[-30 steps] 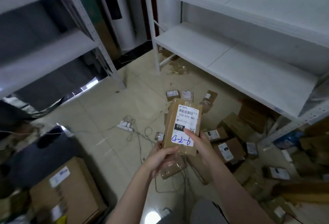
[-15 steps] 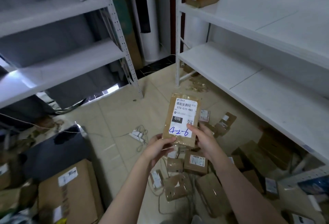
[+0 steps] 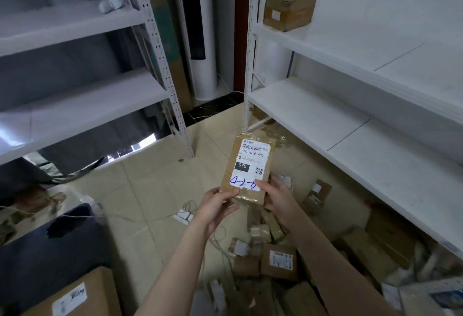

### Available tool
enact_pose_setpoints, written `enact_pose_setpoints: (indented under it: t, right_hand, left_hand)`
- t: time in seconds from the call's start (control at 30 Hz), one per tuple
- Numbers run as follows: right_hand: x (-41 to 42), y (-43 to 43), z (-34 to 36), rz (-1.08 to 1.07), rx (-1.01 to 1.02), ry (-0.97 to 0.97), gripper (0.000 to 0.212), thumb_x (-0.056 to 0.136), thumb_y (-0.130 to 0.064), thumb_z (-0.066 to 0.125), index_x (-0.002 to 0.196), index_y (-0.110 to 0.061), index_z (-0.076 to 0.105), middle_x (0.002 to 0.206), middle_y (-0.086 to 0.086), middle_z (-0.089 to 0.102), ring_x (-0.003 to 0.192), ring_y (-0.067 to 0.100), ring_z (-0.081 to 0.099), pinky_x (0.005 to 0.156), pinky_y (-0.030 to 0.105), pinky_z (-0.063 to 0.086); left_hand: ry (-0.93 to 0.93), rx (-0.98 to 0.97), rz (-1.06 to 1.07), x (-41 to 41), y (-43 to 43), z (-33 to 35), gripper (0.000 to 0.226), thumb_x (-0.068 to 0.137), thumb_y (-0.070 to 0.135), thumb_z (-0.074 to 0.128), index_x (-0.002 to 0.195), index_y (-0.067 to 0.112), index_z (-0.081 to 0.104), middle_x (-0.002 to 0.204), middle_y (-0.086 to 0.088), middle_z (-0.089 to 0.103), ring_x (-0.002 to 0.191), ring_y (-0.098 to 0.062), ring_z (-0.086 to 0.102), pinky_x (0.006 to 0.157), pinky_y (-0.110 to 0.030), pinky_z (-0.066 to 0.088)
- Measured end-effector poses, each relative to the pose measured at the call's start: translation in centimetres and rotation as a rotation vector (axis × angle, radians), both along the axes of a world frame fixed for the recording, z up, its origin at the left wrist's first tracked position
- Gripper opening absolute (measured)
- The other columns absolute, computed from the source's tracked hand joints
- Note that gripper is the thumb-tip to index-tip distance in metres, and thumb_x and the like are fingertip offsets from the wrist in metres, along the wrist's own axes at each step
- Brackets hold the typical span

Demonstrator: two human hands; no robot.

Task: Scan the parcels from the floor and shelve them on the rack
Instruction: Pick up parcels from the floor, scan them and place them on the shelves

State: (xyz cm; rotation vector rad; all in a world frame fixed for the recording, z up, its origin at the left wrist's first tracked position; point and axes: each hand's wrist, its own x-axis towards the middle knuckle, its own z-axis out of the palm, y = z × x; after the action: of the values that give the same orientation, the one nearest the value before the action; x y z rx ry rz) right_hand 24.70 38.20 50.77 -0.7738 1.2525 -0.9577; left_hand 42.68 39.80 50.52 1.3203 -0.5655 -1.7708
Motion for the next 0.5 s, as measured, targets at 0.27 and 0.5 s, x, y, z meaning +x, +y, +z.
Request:
enact_pose_setpoints:
  t: [0.27, 0.5]
  right_hand:
    - [12.9, -10.4, 1.1, -0.221, -0.062, -0.101, 0.023, 0.090, -0.014, 0.069, 0.113, -0.018, 0.069, 0.104, 0.003, 0.077, 0.093, 0.022, 0.073, 0.073, 0.035, 0.061]
    - [19.0, -16.4, 1.8, -0.354, -0.118, -0.127, 0.040, 0.088, -0.021, 0.073, 0.126, -0.016, 0.065, 0.112, 0.006, 0.074, 0.101, 0.027, 0.072, 0.082, 0.045, 0.060]
  left_hand:
    - [0.010, -0.024, -0.088, 11.4, -12.9, 0.1, 0.034, 0.091, -0.001, 0.067, 0.122, -0.013, 0.059, 0.109, -0.018, 0.074, 0.086, -0.018, 0.073, 0.083, -0.026, 0.060]
    - [-0.035, -0.059, -0.166, 16.8, -21.0, 1.7, 0.035, 0.089, -0.002, 0.069, 0.121, -0.013, 0.060, 0.113, -0.019, 0.072, 0.092, -0.022, 0.069, 0.093, -0.033, 0.058]
